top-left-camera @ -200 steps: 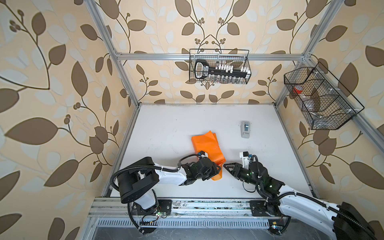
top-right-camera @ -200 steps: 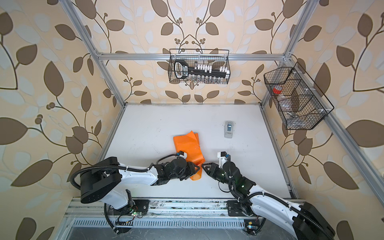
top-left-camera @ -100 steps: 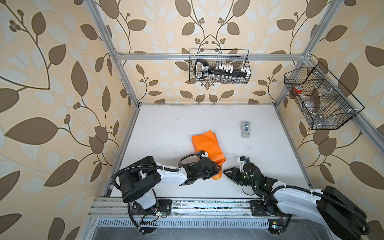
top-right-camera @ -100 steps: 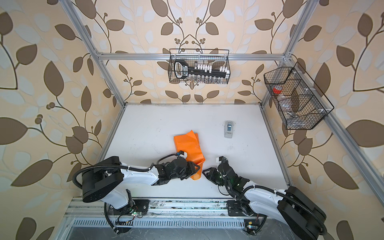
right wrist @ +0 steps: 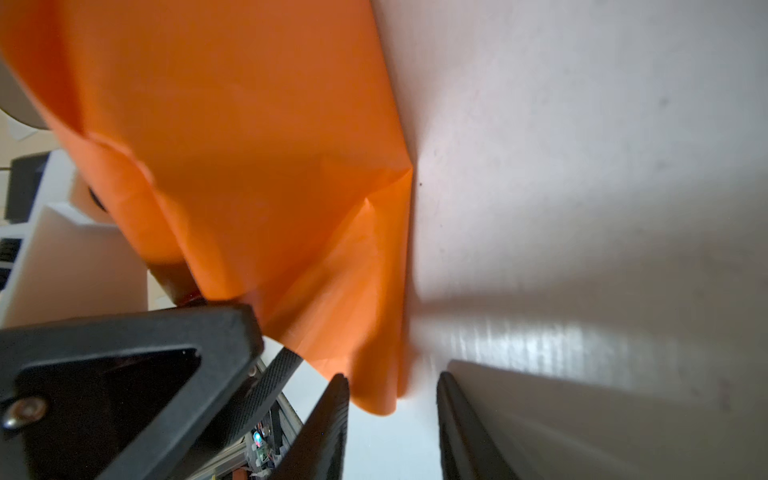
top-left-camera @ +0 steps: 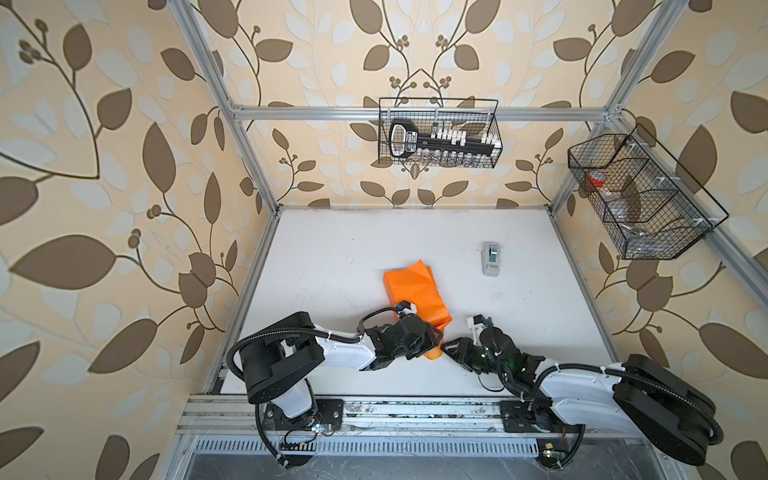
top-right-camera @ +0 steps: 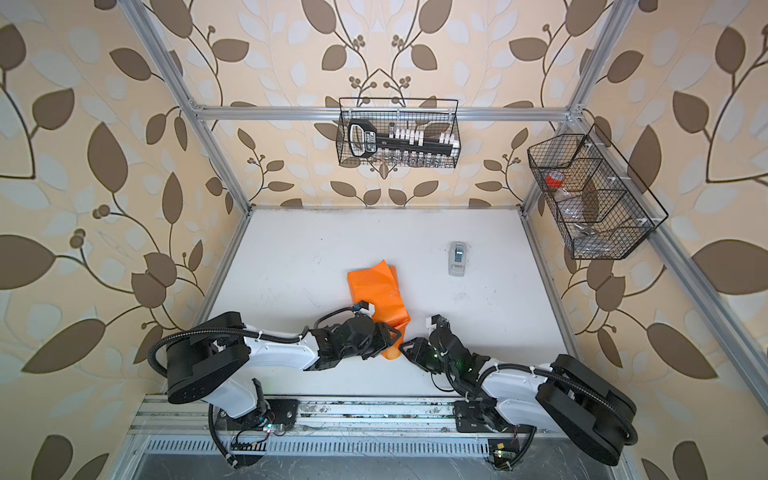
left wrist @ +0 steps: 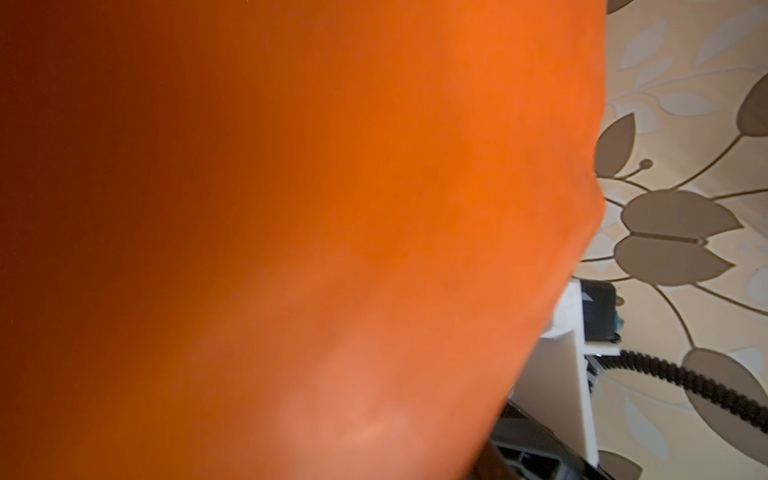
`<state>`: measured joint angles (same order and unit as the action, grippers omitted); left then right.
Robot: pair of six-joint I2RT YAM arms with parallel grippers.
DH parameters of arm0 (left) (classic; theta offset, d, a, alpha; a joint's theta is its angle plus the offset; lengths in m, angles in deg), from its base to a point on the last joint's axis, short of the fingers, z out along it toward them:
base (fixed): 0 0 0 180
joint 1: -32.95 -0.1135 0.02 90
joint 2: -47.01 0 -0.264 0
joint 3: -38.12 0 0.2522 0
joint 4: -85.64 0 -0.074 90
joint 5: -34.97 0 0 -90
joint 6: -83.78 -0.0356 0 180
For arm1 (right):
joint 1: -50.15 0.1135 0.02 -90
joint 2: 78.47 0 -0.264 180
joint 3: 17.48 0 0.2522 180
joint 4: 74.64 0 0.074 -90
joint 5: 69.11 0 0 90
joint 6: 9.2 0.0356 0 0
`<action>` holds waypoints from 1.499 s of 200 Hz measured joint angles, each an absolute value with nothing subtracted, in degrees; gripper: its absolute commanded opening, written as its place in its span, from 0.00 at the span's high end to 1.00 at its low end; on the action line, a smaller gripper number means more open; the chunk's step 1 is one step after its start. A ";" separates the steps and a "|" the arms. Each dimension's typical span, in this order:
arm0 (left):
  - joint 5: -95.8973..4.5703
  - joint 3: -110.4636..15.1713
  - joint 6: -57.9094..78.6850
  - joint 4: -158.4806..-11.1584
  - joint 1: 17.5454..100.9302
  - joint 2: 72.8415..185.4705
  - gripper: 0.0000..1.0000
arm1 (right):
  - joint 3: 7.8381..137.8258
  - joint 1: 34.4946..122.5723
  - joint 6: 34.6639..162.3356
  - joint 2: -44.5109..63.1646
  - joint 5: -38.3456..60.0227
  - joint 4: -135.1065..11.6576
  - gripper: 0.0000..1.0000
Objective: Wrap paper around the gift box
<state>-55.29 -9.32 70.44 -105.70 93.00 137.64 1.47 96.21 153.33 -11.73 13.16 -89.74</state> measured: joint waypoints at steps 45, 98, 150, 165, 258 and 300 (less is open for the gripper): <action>-55.26 -9.32 70.42 -105.72 93.00 137.64 0.57 | 2.30 96.65 154.43 -6.75 12.60 -94.63 0.69; -55.26 -9.32 70.42 -105.72 92.98 137.64 0.56 | 2.74 96.76 155.39 -5.50 12.09 -96.82 0.79; -55.24 -9.32 70.36 -105.68 92.98 137.64 0.56 | 4.46 96.76 154.99 -5.66 11.66 -96.91 0.94; -55.22 -9.32 70.31 -105.68 92.91 137.64 0.56 | 4.86 96.74 155.19 -5.66 11.53 -96.84 1.00; -53.06 -16.22 64.57 -95.50 92.45 137.29 0.48 | 6.17 95.36 154.97 -7.19 10.06 -94.92 1.00; -51.61 -20.07 60.96 -91.15 91.01 136.46 0.46 | 7.35 93.07 154.95 -9.15 8.55 -93.80 1.00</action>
<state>-51.61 -20.07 60.96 -91.15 91.01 136.46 7.35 93.07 154.95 -9.15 8.55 -93.80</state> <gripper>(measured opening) 0.524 0.047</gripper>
